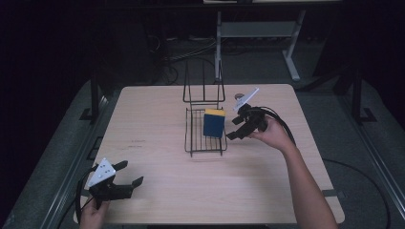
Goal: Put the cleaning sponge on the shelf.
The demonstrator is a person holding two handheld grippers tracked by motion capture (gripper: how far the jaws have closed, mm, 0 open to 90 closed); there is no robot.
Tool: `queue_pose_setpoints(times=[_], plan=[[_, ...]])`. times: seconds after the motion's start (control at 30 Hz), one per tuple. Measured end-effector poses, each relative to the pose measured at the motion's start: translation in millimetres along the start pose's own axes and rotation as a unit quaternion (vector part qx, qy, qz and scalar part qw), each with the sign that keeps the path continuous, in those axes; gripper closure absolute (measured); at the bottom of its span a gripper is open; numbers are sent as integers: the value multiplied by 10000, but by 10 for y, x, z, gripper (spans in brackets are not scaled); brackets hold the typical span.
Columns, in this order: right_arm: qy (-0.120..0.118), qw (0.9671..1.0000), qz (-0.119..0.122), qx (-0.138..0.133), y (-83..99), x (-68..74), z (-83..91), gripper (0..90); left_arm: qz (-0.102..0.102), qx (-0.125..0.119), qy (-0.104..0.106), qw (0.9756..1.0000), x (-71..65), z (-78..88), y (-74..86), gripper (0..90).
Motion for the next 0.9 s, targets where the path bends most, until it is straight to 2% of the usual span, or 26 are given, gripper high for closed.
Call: queue_pose_setpoints(times=[0.53, 0.9], plan=[[33, 9999, -89, 37, 186, 71, 77, 227, -16, 21, 18, 10000, -12, -15, 0, 162], [30, 9999, -68, 95, 181, 110, 100, 226, -19, -8, -3, 10000, -9, -4, -1, 162]])
Point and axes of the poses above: each handheld gripper's, and its own axes: z roughly backward along the jaws, y roughly out of its underside, x roughly to its left, the point moved 1 cm from there along -z, roughly forward along the jaws, and after that the axes turned 7 degrees about z, right-handed, at the moved point
